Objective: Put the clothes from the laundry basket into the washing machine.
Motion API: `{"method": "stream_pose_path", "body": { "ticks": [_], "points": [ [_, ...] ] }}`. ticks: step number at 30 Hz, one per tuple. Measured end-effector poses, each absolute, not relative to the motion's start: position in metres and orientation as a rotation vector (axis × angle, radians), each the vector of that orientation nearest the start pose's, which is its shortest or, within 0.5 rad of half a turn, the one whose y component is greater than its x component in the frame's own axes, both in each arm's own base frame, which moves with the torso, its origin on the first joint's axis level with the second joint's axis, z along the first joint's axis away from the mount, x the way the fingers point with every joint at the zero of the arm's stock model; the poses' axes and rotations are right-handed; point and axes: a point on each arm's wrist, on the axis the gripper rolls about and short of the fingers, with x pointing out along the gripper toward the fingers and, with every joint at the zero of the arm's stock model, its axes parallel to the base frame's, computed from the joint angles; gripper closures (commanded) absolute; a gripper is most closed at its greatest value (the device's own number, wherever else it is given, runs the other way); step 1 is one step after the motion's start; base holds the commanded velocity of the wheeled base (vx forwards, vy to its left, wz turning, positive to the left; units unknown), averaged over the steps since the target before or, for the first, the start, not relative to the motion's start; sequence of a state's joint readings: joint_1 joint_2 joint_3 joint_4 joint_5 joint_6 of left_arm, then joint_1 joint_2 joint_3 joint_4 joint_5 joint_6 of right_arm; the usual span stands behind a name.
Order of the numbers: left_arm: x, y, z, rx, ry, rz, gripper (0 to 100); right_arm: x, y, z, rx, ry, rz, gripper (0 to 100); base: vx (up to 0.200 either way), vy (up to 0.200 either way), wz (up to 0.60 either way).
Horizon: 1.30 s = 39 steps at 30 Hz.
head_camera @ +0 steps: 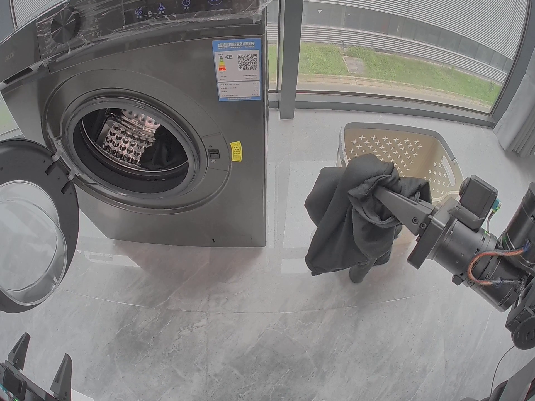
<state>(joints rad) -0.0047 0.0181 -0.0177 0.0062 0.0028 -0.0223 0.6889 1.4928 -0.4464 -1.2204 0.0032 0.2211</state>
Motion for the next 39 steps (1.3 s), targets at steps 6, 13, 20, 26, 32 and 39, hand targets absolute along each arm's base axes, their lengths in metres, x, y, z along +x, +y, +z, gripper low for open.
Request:
{"method": "stream_pose_path", "body": {
  "ticks": [6, 13, 20, 26, 32, 39],
  "points": [
    [-0.0227, 0.0002, 0.0802, -0.023, 0.007, -0.001, 0, 0.1781, 0.1464, 0.2032, 0.271, -0.09, 0.705, 100, 0.0, 0.2, 0.0],
    [-0.0228, 0.0002, 0.0801, -0.023, 0.006, -0.002, 0, 0.178, 0.1465, 0.2032, 0.271, -0.09, 0.705, 100, 0.0, 0.2, 0.0],
    [-0.0227, 0.0002, 0.0802, -0.024, 0.006, -0.002, 0, 0.1779, 0.1466, 0.2032, 0.271, -0.09, 0.706, 100, 0.0, 0.2, 0.0],
    [-0.0228, 0.0002, 0.0801, -0.024, 0.007, -0.002, 0, 0.178, 0.1465, 0.2032, 0.271, -0.09, 0.706, 100, 0.0, 0.033, 0.0],
    [-0.0227, 0.0002, 0.0802, -0.024, 0.007, -0.002, 0, 0.1782, 0.1465, 0.203, 0.27, -0.089, 0.705, 100, -0.2, 0.0, 0.0],
    [-0.0227, 0.0002, 0.0802, -0.025, 0.006, -0.001, 0, 0.1783, 0.1463, 0.2031, 0.272, -0.089, 0.704, 100, -0.114, 0.0, 0.0]
  ]
}}
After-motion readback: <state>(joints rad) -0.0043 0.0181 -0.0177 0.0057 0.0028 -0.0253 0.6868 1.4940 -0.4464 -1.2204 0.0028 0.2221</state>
